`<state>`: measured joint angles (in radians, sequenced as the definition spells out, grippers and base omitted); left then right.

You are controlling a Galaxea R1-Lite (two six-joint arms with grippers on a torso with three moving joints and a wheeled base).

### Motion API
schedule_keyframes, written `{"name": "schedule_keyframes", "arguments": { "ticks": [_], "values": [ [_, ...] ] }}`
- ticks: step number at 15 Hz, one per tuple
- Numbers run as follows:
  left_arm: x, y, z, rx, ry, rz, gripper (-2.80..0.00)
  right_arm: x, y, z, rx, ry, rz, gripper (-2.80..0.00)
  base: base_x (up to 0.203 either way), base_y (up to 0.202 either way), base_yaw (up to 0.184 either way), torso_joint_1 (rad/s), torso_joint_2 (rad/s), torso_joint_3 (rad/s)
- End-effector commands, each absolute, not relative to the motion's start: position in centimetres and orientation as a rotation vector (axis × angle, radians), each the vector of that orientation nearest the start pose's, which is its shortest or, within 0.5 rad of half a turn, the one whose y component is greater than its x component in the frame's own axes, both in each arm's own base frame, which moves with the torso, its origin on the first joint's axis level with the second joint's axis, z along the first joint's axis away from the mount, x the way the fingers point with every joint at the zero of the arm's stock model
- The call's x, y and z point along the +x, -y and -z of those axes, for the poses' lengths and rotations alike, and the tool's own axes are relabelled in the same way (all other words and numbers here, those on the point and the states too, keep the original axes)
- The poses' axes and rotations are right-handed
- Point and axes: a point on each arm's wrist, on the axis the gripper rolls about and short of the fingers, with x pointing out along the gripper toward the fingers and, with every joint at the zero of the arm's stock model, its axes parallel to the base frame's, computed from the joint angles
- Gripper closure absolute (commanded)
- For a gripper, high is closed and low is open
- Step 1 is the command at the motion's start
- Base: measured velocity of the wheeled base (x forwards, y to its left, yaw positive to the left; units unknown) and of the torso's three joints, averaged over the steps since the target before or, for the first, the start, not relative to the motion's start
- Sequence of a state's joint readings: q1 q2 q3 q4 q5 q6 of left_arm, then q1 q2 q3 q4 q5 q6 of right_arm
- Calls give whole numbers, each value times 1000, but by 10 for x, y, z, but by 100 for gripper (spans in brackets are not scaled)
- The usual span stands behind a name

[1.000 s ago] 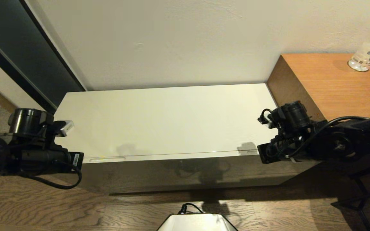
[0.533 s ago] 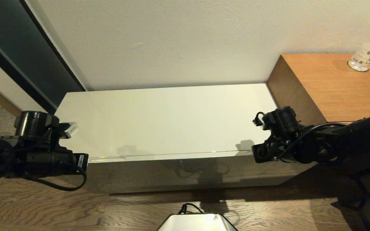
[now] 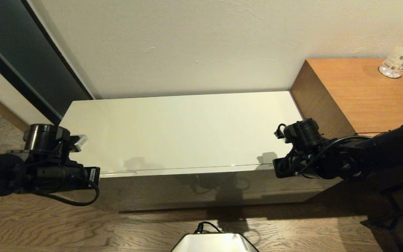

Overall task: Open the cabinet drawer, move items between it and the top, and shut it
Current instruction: Open the drawer

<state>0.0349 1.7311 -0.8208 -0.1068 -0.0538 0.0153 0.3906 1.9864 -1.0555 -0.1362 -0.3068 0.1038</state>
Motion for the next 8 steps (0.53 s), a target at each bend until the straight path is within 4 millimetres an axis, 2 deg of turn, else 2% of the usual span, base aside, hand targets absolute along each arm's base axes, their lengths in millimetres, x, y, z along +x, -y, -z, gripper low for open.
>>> {"name": "schedule_keyframes", "arguments": {
  "ticks": [1, 8],
  "values": [
    [288, -9, -126, -21, -798, 25, 0, 333, -130, -107, -172, -747, -39, 0, 0, 0, 0, 0, 0, 0],
    [296, -9, -111, -34, -818, 25, 0, 334, -131, -105, -163, -752, -34, 0, 0, 0, 0, 0, 0, 0]
  ]
}}
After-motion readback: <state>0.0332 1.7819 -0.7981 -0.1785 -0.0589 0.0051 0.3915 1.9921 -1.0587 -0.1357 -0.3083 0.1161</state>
